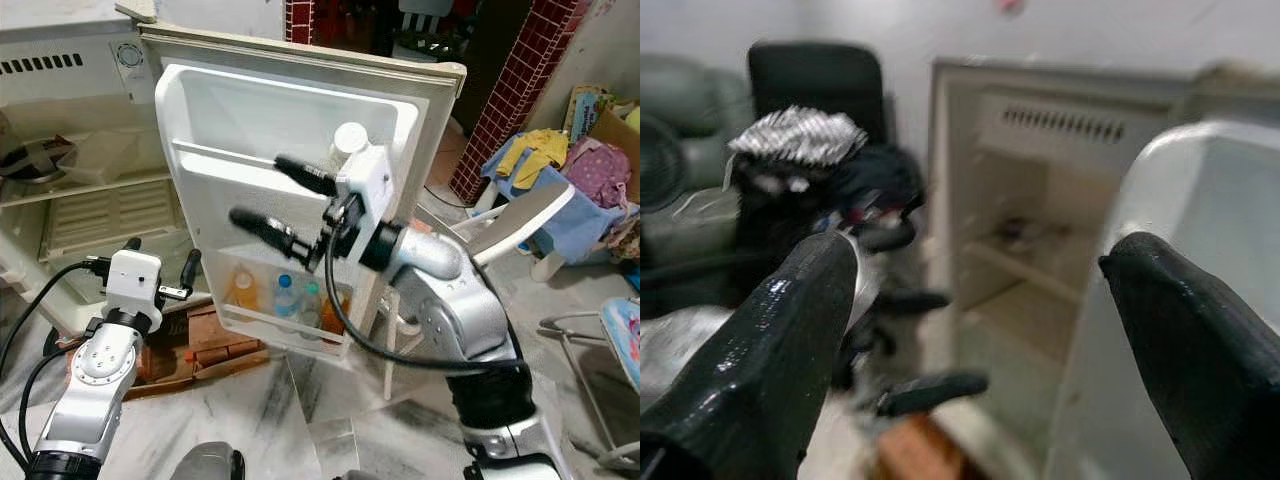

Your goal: Restocking fridge

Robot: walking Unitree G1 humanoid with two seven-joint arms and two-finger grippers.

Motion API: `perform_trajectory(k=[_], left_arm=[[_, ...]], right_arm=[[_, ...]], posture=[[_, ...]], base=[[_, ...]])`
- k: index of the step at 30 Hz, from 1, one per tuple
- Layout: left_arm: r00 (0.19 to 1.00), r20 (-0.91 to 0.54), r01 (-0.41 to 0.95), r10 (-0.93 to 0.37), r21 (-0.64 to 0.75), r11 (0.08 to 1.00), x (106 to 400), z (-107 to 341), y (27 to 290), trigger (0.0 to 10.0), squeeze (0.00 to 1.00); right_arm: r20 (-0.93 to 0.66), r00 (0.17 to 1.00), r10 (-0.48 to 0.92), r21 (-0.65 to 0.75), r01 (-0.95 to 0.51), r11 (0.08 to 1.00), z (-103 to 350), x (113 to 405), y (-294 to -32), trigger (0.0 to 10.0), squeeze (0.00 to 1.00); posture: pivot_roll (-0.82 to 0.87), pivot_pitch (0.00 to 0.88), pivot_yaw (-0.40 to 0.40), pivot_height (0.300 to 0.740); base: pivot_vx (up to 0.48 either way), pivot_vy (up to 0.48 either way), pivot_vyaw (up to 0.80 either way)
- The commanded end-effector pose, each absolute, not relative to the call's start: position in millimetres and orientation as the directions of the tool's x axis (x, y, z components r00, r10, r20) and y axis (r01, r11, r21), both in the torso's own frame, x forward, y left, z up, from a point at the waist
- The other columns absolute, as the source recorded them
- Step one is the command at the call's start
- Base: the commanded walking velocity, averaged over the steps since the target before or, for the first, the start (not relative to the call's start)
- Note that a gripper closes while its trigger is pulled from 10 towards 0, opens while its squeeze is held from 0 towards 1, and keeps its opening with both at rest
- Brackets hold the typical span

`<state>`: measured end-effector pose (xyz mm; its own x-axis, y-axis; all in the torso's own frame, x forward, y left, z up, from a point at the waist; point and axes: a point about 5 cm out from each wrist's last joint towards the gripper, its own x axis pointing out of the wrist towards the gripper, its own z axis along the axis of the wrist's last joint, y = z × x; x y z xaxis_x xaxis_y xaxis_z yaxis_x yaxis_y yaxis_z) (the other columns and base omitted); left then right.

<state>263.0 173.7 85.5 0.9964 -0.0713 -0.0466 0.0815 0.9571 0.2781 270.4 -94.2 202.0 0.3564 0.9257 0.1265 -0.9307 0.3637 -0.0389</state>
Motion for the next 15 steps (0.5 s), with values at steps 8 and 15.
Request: perform_trajectory(k=[8, 15], left_arm=[[0.995, -0.037, 0.098, -0.091, 0.281, 0.955, 265, 88, 169, 10.0, 0.0], [0.996, -0.043, 0.092, -0.083, 0.28, 0.956, 263, 87, 172, 10.0, 0.0]], right_arm=[[-0.088, 0.445, 0.891, -0.169, -0.889, 0.426, 168, 284, -100, 10.0, 0.0], [-0.084, 0.624, 0.777, -0.187, -0.776, 0.603, 163, 305, -123, 10.0, 0.0]], posture=[[0.13, 0.0, -0.031, 0.74], [0.13, 0.0, -0.034, 0.74]], base=[[0.0, 0.0, 0.0], [0.0, 0.0, 0.0]])
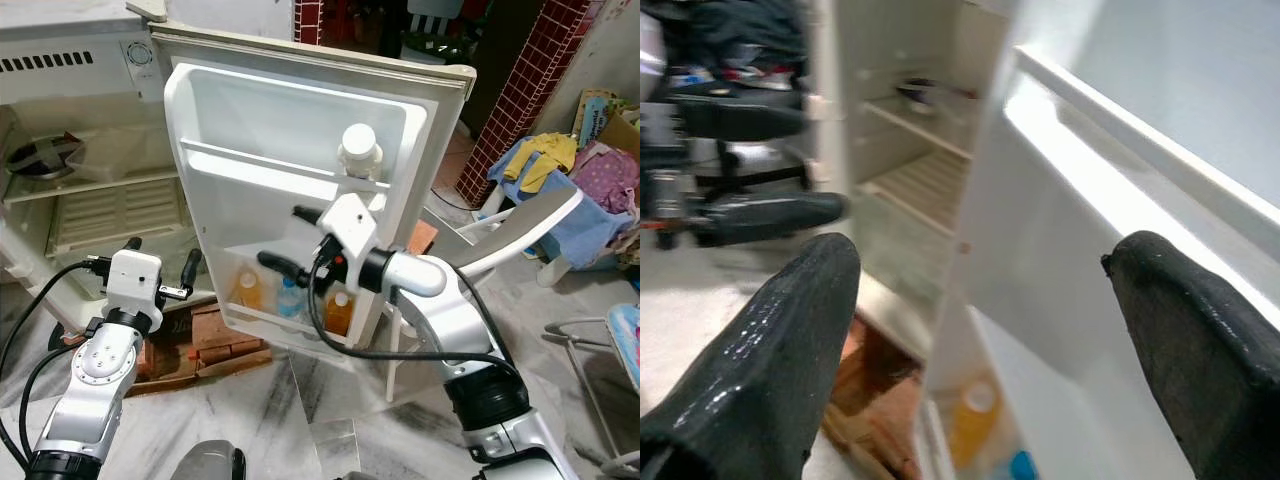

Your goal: Restocking fridge

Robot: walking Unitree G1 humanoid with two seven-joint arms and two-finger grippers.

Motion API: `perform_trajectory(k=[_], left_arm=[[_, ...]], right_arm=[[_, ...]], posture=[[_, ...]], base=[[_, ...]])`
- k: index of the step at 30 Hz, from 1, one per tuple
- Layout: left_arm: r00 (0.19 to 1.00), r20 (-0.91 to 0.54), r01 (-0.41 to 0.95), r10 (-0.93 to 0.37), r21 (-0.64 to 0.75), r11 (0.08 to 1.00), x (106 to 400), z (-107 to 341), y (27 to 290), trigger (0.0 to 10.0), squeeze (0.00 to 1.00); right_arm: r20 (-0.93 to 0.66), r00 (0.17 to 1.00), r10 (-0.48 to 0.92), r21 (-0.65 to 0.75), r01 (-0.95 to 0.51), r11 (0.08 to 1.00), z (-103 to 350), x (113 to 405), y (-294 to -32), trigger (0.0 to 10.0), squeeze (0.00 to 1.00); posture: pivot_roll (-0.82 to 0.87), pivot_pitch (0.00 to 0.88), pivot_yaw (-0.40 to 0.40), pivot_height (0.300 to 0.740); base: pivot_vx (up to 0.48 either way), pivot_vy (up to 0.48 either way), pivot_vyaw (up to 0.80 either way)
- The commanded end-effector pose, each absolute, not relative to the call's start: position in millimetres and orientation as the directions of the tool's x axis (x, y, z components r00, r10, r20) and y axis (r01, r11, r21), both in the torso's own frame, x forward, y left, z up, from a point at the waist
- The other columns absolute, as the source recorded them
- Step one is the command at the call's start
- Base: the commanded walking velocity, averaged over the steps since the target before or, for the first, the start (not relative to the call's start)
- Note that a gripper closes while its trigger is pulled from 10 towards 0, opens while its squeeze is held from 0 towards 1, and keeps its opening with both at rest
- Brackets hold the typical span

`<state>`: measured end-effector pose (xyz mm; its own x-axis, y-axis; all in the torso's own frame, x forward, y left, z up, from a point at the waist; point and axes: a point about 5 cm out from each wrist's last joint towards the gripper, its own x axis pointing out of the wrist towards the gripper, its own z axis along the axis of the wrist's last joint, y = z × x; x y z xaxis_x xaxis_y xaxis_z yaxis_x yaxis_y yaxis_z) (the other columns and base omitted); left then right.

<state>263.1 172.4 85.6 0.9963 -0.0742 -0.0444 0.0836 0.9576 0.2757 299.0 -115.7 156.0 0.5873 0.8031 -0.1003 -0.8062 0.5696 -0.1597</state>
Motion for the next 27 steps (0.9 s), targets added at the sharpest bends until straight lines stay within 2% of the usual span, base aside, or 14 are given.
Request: perform_trajectory(k=[1, 7, 12, 27], left_arm=[[0.996, -0.044, 0.092, -0.083, 0.281, 0.955, 263, 87, 172, 10.0, 0.0], [0.996, -0.044, 0.091, -0.082, 0.284, 0.954, 262, 87, 173, 10.0, 0.0], [0.995, -0.044, 0.095, -0.086, 0.287, 0.953, 262, 87, 172, 10.0, 0.0], [0.996, -0.044, 0.092, -0.083, 0.287, 0.954, 262, 87, 172, 10.0, 0.0]], right_arm=[[-0.08, 0.637, 0.767, -0.189, -0.765, 0.616, 162, 307, -125, 10.0, 0.0], [-0.031, 0.708, 0.706, -0.231, -0.692, 0.684, 166, 318, -138, 10.0, 0.0], [0.06, 0.733, 0.678, -0.245, -0.647, 0.722, 181, 325, -137, 10.0, 0.0], [0.159, 0.752, 0.64, -0.259, -0.594, 0.762, 193, 337, -134, 10.0, 0.0]], posture=[[0.13, 0.0, -0.034, 0.74], [0.13, 0.0, -0.03, 0.74], [0.13, 0.0, -0.028, 0.74], [0.13, 0.0, -0.03, 0.74]], base=[[0.0, 0.0, 0.0], [0.0, 0.0, 0.0], [0.0, 0.0, 0.0], [0.0, 0.0, 0.0]])
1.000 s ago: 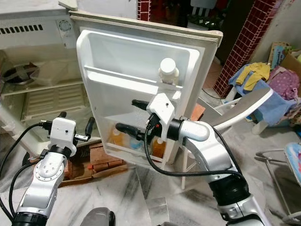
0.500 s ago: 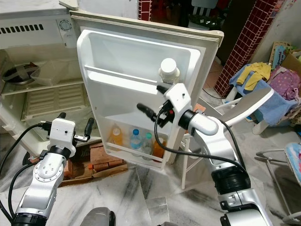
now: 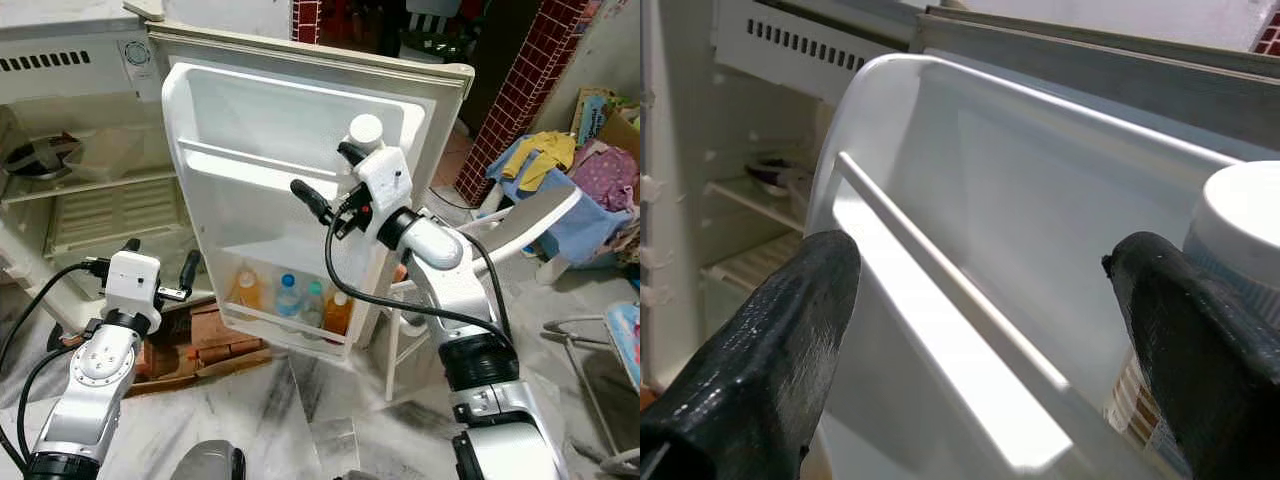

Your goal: Restocking fridge

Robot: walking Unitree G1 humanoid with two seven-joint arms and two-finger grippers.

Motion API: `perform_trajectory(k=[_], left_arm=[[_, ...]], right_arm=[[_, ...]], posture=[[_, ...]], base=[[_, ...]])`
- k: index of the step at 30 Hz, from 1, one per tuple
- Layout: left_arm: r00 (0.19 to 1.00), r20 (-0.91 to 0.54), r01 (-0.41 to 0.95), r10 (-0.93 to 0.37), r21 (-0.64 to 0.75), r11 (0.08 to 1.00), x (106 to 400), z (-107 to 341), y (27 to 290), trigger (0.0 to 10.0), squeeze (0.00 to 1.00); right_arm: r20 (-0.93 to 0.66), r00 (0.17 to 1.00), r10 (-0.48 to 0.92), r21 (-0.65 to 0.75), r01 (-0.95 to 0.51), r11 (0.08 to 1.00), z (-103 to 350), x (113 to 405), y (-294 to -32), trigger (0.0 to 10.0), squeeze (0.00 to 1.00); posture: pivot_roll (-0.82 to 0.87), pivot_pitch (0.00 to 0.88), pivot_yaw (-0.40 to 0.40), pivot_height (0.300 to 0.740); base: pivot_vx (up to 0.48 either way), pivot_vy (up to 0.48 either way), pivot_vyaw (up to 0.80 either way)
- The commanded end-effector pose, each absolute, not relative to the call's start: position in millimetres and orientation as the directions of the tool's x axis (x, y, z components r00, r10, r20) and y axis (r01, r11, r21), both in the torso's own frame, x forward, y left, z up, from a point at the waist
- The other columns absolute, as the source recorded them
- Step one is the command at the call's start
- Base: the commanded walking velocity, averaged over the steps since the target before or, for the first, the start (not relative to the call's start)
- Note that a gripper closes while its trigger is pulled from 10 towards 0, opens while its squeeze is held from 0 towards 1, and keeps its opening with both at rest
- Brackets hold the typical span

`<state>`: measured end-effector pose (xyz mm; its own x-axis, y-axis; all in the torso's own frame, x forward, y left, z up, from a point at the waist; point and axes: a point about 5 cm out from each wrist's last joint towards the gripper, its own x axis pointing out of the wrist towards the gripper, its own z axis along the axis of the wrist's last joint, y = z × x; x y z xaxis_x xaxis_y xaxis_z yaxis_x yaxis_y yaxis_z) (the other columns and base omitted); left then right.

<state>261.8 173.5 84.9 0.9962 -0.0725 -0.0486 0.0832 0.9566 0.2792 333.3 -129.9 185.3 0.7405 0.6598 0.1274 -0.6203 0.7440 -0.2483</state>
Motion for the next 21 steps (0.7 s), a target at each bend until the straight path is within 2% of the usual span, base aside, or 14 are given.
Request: perform_trajectory(k=[1, 10, 21], left_arm=[[0.996, -0.045, 0.092, -0.083, 0.287, 0.954, 262, 87, 172, 10.0, 0.0], [0.995, -0.045, 0.096, -0.086, 0.286, 0.953, 263, 87, 170, 10.0, 0.0], [0.995, -0.053, 0.092, -0.081, 0.28, 0.956, 259, 85, 169, 10.0, 0.0]], right_arm=[[0.165, 0.752, 0.638, -0.25, -0.594, 0.764, 193, 338, -133, 10.0, 0.0], [0.217, 0.787, 0.578, -0.156, -0.557, 0.816, 192, 351, -120, 10.0, 0.0], [0.255, 0.788, 0.56, -0.093, -0.557, 0.825, 192, 353, -112, 10.0, 0.0]], posture=[[0.13, 0.0, -0.03, 0.74], [0.14, 0.0, -0.034, 0.74], [0.14, 0.002, -0.04, 0.74]], base=[[0.0, 0.0, 0.0], [0.0, 0.0, 0.0], [0.0, 0.0, 0.0]])
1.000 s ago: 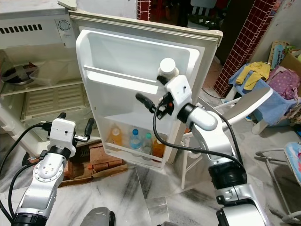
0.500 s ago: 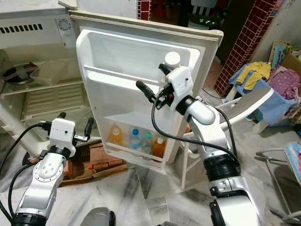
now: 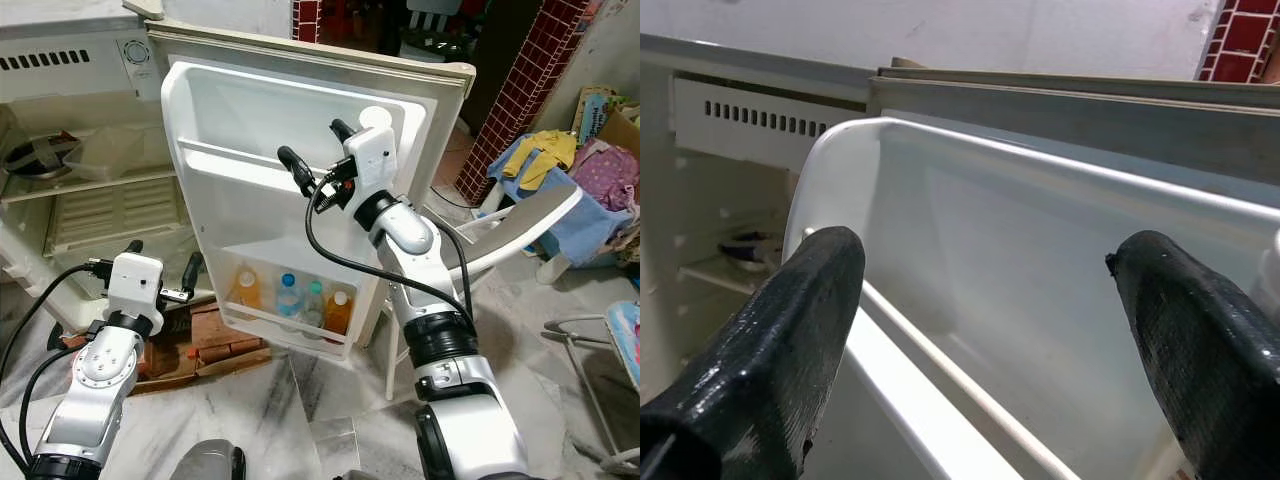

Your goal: Restocking fridge

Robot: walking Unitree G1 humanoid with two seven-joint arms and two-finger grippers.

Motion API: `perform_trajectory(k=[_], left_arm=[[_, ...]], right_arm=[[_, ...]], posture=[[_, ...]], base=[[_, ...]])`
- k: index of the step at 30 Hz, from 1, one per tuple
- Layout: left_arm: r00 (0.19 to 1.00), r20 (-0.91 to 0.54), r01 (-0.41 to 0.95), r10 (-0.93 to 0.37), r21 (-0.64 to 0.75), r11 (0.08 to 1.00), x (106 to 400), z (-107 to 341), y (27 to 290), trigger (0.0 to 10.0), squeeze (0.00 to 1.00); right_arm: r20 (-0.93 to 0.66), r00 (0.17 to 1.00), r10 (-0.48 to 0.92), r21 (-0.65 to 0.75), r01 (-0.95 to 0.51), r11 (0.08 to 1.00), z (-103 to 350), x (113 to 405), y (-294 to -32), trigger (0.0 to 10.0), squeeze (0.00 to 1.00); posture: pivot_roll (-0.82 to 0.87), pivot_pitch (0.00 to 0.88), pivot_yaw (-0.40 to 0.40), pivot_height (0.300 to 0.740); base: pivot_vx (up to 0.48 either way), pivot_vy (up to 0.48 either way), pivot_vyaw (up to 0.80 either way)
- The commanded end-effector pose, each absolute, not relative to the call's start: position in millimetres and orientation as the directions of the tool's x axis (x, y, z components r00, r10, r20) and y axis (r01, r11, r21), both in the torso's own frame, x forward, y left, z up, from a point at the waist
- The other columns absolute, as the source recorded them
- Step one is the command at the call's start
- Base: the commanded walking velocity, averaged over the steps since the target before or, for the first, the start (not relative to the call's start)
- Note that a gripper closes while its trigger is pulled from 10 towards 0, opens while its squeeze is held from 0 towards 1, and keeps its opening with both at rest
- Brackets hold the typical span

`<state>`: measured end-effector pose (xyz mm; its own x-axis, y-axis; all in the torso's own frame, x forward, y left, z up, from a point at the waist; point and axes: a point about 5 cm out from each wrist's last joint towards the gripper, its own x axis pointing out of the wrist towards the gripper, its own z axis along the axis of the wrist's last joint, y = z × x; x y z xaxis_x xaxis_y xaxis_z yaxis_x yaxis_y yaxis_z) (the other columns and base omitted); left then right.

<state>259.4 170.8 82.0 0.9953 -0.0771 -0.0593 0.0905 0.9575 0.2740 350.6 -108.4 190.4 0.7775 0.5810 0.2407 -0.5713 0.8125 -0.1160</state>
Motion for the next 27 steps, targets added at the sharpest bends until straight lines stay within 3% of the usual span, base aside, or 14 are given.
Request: perform_trajectory(k=[1, 13, 27], left_arm=[[0.995, -0.053, 0.093, -0.081, 0.28, 0.956, 259, 84, 169, 10.0, 0.0], [0.995, -0.059, 0.093, -0.08, 0.279, 0.956, 259, 83, 168, 10.0, 0.0], [0.995, -0.061, 0.088, -0.073, 0.284, 0.955, 260, 84, 170, 10.0, 0.0]], right_arm=[[0.259, 0.788, 0.559, -0.086, -0.557, 0.826, 192, 353, -112, 10.0, 0.0], [0.314, 0.772, 0.553, -0.003, -0.581, 0.814, 206, 371, -88, 10.0, 0.0], [0.272, 0.873, 0.405, 0.118, -0.448, 0.886, 202, 390, -111, 10.0, 0.0]], posture=[[0.13, 0.002, -0.039, 0.74], [0.15, 0.008, -0.045, 0.74], [0.15, 0.007, -0.042, 0.74]], base=[[0.0, 0.0, 0.0], [0.0, 0.0, 0.0], [0.0, 0.0, 0.0]])
